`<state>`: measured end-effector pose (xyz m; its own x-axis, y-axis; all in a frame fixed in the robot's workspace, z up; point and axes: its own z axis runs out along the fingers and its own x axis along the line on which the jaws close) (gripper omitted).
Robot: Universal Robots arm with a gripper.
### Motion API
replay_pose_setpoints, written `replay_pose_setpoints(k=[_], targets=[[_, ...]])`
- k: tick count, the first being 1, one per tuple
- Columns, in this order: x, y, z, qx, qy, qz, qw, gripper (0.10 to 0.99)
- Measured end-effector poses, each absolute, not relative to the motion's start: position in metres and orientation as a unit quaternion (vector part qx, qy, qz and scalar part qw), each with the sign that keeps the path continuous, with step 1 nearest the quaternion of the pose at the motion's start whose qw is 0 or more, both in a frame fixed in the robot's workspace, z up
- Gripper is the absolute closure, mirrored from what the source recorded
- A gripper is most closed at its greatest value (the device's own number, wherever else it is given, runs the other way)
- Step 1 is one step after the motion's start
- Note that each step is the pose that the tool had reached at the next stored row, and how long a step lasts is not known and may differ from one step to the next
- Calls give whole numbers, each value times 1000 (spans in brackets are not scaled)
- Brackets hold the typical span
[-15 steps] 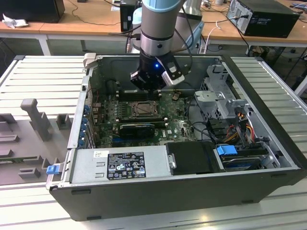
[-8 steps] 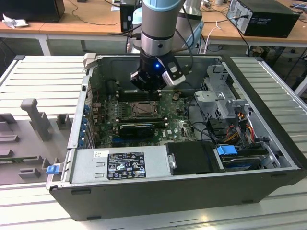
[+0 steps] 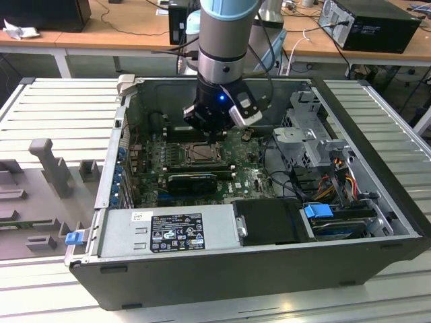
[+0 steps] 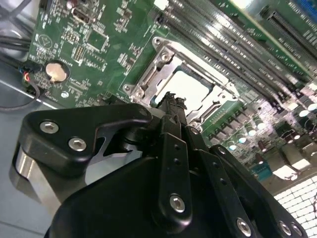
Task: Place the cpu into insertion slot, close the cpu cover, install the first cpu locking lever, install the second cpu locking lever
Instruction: 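Install the second cpu locking lever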
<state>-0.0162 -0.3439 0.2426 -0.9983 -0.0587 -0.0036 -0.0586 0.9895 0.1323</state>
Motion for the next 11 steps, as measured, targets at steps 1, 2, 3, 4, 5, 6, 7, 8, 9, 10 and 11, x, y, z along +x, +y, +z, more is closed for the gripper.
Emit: replay_pose_setpoints(k=[1, 2, 3, 4, 5, 6, 7, 8, 9, 10, 11], targets=[[-16, -345, 243, 29, -997, -66, 0, 980], [-16, -345, 242, 29, -997, -66, 0, 980], [-16, -346, 242, 29, -997, -66, 0, 980], [-16, -347, 242, 29, -997, -66, 0, 980], [-16, -347, 242, 29, -997, -66, 0, 980], [-16, -347, 242, 29, -997, -66, 0, 980], [-16, -347, 242, 29, -997, -66, 0, 980], [-16, -348, 242, 29, -997, -66, 0, 980], [-16, -348, 242, 29, -997, -66, 0, 980], [-16, -348, 242, 29, -997, -66, 0, 980], [-16, -349, 242, 29, -997, -66, 0, 980]])
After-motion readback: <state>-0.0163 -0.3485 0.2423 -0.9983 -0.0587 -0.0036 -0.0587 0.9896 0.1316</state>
